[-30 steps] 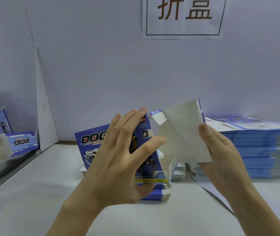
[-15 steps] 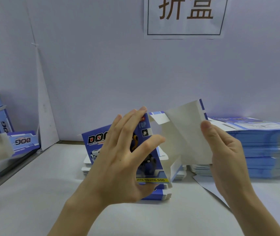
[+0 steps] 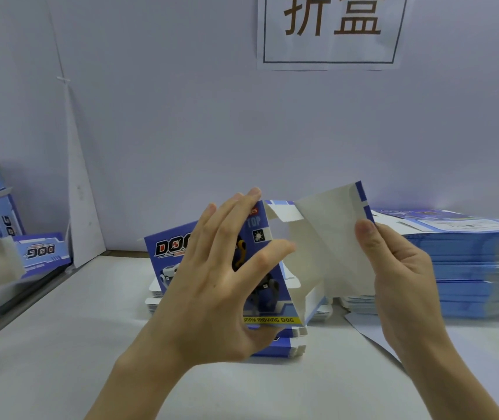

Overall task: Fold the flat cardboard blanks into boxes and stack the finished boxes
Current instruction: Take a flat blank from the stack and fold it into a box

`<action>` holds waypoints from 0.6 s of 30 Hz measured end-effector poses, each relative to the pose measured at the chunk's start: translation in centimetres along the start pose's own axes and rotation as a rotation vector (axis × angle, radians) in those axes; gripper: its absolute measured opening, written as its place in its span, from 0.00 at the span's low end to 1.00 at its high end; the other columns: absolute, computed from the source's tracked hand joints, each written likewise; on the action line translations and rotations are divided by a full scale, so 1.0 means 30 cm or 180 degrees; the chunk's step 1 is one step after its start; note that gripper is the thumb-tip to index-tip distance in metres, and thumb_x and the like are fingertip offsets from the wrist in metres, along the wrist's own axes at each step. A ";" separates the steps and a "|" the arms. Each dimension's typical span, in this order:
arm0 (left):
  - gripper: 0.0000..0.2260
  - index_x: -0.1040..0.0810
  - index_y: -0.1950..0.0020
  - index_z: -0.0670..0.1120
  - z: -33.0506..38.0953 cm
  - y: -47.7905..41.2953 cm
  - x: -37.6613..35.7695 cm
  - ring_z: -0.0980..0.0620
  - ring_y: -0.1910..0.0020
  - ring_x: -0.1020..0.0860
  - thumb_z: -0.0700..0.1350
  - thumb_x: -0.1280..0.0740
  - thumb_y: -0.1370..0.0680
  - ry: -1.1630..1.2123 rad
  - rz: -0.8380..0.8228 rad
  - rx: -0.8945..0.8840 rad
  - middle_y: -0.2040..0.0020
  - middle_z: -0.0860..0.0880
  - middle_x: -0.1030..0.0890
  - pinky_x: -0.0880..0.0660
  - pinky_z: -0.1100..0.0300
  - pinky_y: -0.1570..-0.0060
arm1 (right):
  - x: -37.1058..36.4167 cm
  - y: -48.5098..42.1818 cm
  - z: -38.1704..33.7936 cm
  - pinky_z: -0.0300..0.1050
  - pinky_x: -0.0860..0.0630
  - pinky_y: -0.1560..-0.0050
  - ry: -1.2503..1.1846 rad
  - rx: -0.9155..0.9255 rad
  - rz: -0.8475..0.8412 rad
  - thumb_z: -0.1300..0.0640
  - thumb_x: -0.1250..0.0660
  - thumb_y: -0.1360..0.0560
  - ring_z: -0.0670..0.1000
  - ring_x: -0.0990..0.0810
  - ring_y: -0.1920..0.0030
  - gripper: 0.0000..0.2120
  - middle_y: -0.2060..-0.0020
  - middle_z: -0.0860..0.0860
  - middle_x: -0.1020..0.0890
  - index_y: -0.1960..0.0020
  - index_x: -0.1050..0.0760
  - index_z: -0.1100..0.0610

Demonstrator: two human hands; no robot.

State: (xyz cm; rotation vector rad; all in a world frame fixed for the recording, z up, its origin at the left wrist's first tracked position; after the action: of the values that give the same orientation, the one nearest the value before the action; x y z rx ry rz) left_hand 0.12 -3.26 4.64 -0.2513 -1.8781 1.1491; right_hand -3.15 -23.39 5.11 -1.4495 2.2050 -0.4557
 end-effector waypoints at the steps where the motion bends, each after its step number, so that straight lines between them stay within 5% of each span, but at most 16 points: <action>1: 0.33 0.33 0.35 0.53 0.000 0.000 0.001 0.39 0.26 0.40 0.60 0.28 0.36 -0.0010 0.0026 0.0024 0.26 0.38 0.42 0.38 0.38 0.30 | 0.002 -0.001 -0.001 0.33 0.27 0.63 0.0014 0.0004 -0.0034 0.45 0.34 0.28 0.47 0.24 0.59 0.13 0.62 0.53 0.19 0.58 0.16 0.52; 6: 0.34 0.33 0.33 0.51 -0.006 -0.002 0.008 0.39 0.28 0.39 0.60 0.29 0.35 -0.0046 0.0266 0.0183 0.26 0.40 0.43 0.30 0.37 0.40 | 0.001 0.006 -0.020 0.34 0.23 0.57 -0.0183 -0.0190 -0.0786 0.41 0.33 0.28 0.45 0.19 0.56 0.14 0.56 0.48 0.14 0.52 0.15 0.48; 10: 0.39 0.34 0.31 0.49 0.004 -0.006 -0.003 0.38 0.28 0.40 0.59 0.26 0.37 -0.0281 0.0234 0.0071 0.25 0.43 0.41 0.32 0.35 0.40 | -0.016 0.018 -0.017 0.34 0.22 0.52 -0.0274 -0.0186 -0.1251 0.48 0.37 0.26 0.44 0.17 0.47 0.14 0.47 0.46 0.15 0.43 0.18 0.43; 14: 0.36 0.33 0.32 0.51 0.011 -0.007 -0.009 0.37 0.27 0.41 0.58 0.26 0.36 -0.0322 0.0220 0.0088 0.25 0.43 0.42 0.33 0.33 0.39 | -0.041 0.032 -0.019 0.36 0.26 0.40 -0.0140 0.0063 -0.1436 0.44 0.38 0.27 0.43 0.22 0.37 0.17 0.40 0.41 0.18 0.39 0.23 0.34; 18: 0.29 0.30 0.39 0.53 0.019 -0.001 -0.024 0.35 0.26 0.43 0.58 0.25 0.36 -0.0330 0.0160 -0.0015 0.25 0.42 0.42 0.34 0.32 0.39 | -0.072 0.060 -0.001 0.32 0.28 0.39 0.0036 0.0331 -0.1444 0.51 0.40 0.22 0.40 0.25 0.35 0.20 0.37 0.38 0.21 0.31 0.28 0.41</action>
State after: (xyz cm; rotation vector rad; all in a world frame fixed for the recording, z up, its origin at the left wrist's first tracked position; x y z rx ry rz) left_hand 0.09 -4.04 4.15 -0.2467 -1.9751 1.2122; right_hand -3.82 -20.68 4.65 -1.8914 1.8197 -0.7154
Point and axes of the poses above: each hand's wrist, its own y-axis away from the middle knuckle, its own x-axis out of the back of the hand, z = x × y, the point moved 1 cm from there along -y, towards the middle knuckle
